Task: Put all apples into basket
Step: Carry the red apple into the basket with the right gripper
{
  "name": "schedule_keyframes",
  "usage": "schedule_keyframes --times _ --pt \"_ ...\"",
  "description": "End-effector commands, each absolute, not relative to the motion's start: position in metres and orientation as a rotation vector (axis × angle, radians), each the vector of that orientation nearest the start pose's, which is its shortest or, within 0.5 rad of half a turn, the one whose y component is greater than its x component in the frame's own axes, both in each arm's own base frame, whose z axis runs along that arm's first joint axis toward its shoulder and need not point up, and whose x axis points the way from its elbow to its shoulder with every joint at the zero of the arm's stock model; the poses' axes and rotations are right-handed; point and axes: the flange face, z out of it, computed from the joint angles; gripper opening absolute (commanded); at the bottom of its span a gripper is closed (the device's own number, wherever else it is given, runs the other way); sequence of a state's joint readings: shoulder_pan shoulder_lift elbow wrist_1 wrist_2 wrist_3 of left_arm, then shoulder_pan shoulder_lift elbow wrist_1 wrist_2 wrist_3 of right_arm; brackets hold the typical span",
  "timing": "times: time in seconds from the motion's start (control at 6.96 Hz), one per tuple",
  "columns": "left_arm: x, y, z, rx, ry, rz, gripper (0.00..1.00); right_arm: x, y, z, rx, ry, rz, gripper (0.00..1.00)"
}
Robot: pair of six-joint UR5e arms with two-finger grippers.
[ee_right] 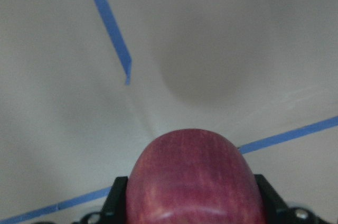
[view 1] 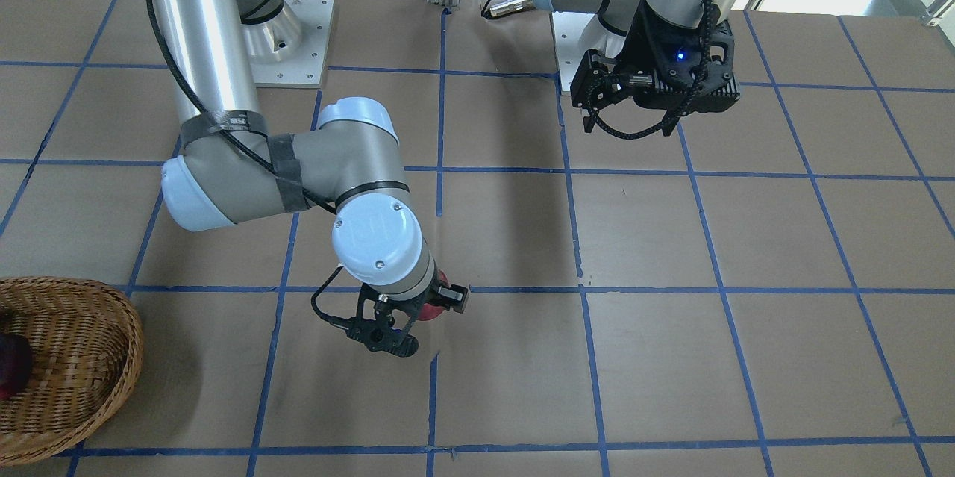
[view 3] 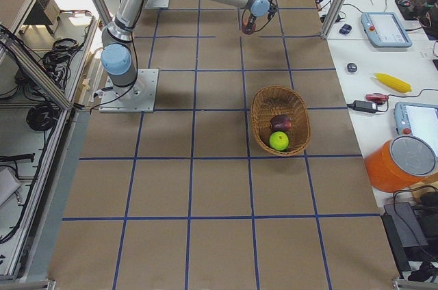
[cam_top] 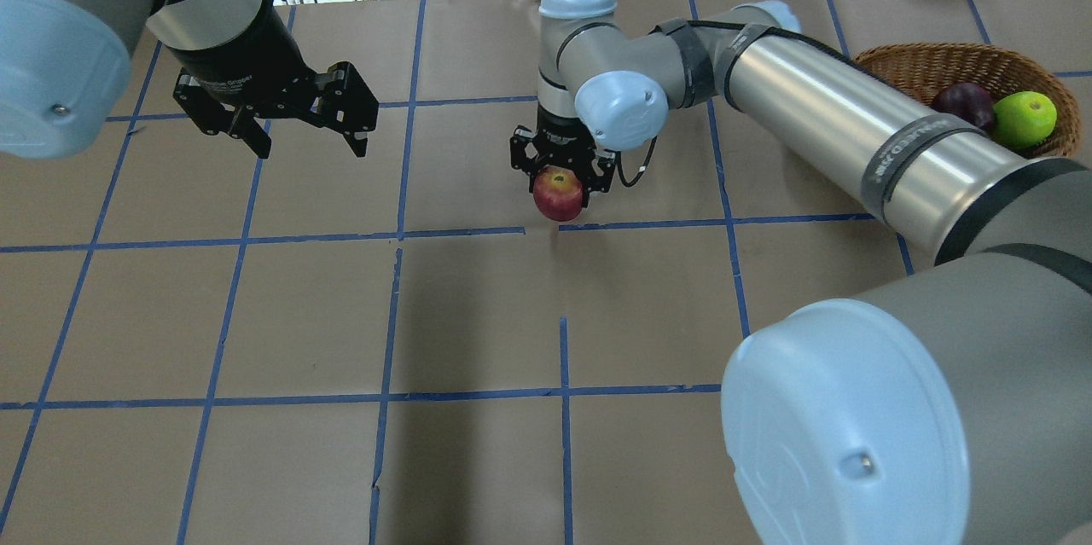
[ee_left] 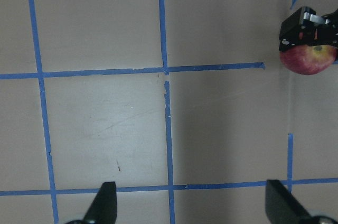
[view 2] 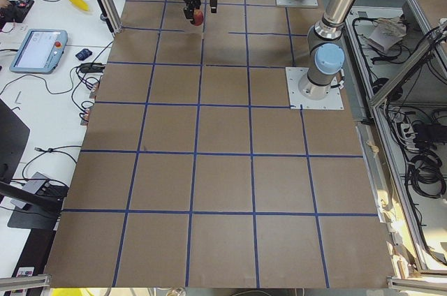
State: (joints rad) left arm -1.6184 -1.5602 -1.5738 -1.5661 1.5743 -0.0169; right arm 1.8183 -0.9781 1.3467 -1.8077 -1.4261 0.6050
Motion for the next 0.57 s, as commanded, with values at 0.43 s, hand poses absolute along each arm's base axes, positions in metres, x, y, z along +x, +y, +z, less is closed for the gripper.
schedule_keyframes --times 0.43 --pt "-0.156 -0.481 0.491 0.050 3.135 -0.017 1.00 -0.001 -0.678 0.352 0.180 3.168 0.152 0.00"
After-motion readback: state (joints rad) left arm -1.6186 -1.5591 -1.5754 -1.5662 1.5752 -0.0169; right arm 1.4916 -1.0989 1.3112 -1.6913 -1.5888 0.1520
